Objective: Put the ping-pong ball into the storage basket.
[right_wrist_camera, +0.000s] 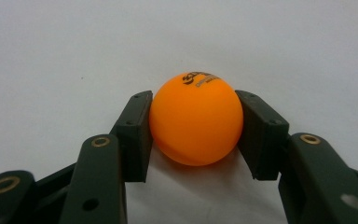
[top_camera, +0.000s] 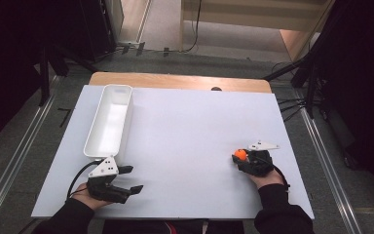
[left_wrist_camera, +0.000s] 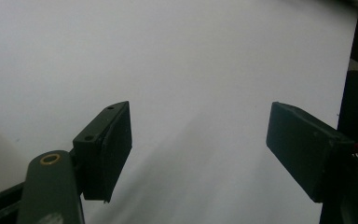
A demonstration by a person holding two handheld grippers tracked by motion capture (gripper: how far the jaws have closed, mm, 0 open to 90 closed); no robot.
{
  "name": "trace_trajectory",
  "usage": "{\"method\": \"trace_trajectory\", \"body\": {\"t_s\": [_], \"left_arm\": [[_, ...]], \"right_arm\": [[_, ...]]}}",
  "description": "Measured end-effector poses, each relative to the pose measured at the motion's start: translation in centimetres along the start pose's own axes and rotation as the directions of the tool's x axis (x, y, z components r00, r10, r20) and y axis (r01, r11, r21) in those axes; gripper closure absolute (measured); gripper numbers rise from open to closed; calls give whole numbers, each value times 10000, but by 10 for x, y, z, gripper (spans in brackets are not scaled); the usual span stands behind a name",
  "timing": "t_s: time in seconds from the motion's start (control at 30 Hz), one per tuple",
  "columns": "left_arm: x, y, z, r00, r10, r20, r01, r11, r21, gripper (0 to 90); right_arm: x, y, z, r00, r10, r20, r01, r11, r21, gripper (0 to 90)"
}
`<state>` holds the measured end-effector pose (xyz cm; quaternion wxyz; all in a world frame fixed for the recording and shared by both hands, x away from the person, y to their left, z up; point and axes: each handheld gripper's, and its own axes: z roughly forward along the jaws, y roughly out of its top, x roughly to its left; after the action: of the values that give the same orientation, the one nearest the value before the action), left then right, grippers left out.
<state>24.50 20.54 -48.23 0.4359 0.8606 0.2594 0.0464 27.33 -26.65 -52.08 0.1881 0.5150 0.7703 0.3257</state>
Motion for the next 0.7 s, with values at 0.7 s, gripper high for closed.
{"method": "trace_trajectory", "body": {"t_s": [0.7], "left_arm": [[0, 0, 0, 10000, -27, 24, 26, 10000, 31, 229]], "right_arm": [[-4, 14, -14, 9934, 816, -810, -835, 9963, -214, 487]]}}
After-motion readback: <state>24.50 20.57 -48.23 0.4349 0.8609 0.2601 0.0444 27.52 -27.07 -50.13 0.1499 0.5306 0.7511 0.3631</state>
